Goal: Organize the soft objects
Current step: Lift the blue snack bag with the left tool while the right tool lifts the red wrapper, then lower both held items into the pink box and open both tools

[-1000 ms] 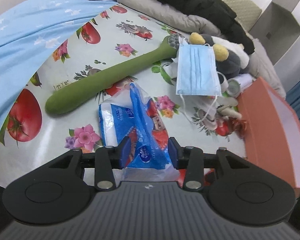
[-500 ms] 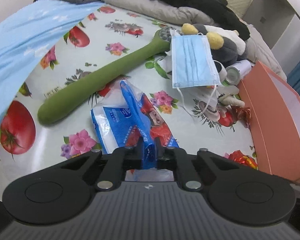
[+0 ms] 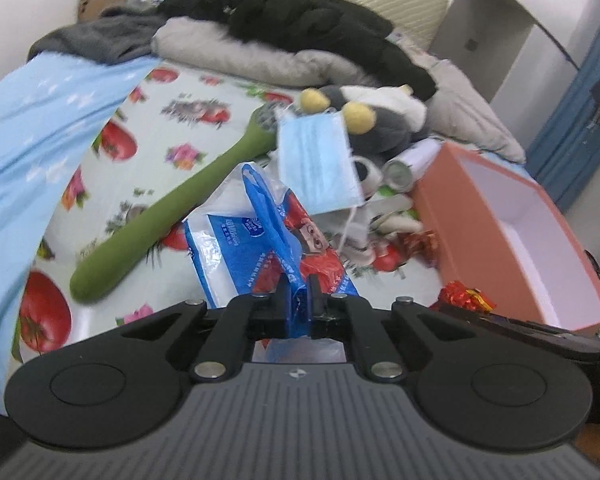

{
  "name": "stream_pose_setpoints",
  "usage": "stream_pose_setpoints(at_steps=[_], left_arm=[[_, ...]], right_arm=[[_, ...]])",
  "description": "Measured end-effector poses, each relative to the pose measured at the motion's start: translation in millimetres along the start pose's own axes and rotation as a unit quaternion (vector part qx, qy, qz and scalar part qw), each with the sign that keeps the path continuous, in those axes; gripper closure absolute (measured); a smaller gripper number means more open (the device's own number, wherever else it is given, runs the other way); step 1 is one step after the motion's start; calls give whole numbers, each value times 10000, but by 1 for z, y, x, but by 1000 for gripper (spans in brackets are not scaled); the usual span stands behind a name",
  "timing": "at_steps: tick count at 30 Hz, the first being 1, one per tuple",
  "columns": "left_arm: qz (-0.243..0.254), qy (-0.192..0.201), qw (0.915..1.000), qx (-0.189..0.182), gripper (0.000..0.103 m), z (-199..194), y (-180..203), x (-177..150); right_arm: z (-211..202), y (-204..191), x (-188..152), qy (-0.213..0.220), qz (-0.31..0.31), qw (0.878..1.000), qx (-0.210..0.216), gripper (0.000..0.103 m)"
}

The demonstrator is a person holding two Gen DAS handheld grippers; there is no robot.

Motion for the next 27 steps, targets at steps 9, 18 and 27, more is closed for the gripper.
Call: stream_pose_setpoints(at_steps=[9,18,27], left_arm=[[237,134,9983,-512,95,-41,31,32],[339,226,9934,-1072,95,-67,65,57],[597,154,9849,-1616,95,-63,118,61]], right_arm=[[-56,-4,43,510,-45,9984,237,79],[-102,0,75,923,-94,9952,297,79],[-131,29,87,1191,42,9929,-19,79]])
Point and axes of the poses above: each gripper's, at about its wrist camera, not at the fingertips, and z roughly the way its jaws point, y to its right, x to its top, the point moved 1 cm from there along z, roughly the way its jaws point, and after that the axes turned 15 degrees about y, right-handed, at the moved point
